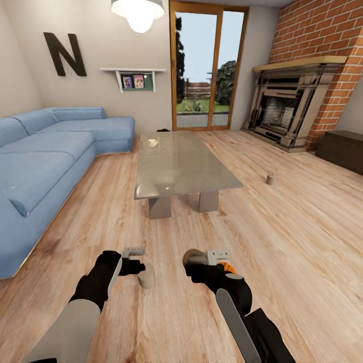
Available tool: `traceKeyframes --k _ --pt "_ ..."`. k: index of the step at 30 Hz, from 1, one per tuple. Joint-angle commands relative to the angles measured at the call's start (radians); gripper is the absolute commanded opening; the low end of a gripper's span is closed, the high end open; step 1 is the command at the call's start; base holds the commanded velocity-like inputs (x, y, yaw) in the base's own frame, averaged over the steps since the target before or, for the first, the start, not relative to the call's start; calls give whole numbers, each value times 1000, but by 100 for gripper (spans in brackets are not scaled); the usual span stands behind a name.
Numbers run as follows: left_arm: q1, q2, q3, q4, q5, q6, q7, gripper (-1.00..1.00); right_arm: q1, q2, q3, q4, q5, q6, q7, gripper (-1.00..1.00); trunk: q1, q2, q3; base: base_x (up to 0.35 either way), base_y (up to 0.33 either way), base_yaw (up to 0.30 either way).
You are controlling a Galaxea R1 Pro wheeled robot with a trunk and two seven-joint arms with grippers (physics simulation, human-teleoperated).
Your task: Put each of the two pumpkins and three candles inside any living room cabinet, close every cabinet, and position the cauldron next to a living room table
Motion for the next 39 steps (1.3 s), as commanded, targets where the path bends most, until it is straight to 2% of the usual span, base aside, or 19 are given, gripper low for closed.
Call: traceKeyframes --k 1,11,39 --pt "-1 -1 5 -1 -10 0 -10 100 -1 0 2 -1 -9 2 -10 -100 0 -1 -1 0 0 0" --pt "0 -2 5 -3 -10 -6 -9 100 -1 0 0 -1 -11 1 -10 -100 0 -1 -1 22 0 0" --pt "-1 -1 5 4 -12 -4 -10 100 -1 0 0 -1 -13 0 -10 -100 0 -1 -1 210 0 0"
